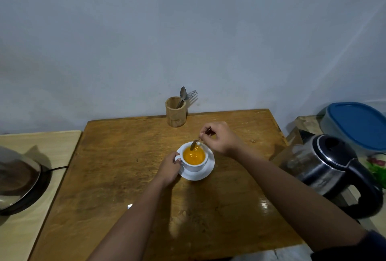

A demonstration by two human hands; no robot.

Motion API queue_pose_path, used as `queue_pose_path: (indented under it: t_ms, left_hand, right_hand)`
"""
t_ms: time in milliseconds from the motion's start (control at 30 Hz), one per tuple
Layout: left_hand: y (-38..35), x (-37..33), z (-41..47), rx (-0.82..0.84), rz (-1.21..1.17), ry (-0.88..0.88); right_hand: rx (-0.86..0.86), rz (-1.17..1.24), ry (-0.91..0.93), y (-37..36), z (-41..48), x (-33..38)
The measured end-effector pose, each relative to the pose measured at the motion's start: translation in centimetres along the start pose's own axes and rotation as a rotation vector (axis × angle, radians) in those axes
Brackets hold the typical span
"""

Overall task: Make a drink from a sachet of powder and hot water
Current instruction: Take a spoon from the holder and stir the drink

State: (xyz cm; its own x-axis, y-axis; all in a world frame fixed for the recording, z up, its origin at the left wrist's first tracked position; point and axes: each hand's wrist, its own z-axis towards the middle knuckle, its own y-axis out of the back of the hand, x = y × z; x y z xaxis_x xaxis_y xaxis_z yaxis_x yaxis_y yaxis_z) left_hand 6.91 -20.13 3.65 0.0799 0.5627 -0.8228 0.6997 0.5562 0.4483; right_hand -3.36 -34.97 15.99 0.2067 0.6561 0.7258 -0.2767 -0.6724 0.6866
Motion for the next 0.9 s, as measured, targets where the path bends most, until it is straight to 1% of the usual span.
queue_pose_path:
  t_ms: [100, 200, 267, 333, 467, 600, 800, 833, 900]
  left_hand:
    - [0.0, 0.0, 0.1, 0.007, 0.008, -0.002]
    - [0.0, 0.0, 0.1, 0.002, 0.005, 0.002]
    - [0.0, 0.0, 0.1, 0.002, 0.006, 0.007]
    - [0.0, 0.0, 0.1, 0.006, 0.011, 0.009]
    - [0.0, -0.1, 0.0, -0.003, 0.002, 0.009]
    - [-0.1, 0.1, -0.2, -0.022, 0.015, -0.011]
    - [-0.7, 0.4, -0.6, -0.088, 0.015, -0.027]
    - [-0.7, 0.4, -0.6, -0.095, 0.007, -0.029]
    - [-0.9, 0.3, -0.8, -0.11, -0.018, -0.03]
  right_hand:
    - [-0.007, -0.003, 0.036, 0.8, 0.0, -0.1]
    - [-0.062, 0.035, 0.034, 1.2, -0.1, -0.4]
    - [-0.096, 0.072, 0.002, 1.1, -0.2, -0.5]
    - [-0.161, 0.158, -0.085, 1.0, -0.2, -0.8]
    - [-0.379, 0.438, -0.314, 1.3, 0.3, -1.9]
    - [-0.536, 0.798, -0.545, 1.9, -0.2, -3.7]
    - [-0.84, 1.334, -0.73, 1.5, -3.2, -6.3]
    - [-0.877, 1.406, -0.751, 1.4, -3.8, -6.7]
    - [-0.933, 1.455, -0.826, 0.8, -5.0, -7.5]
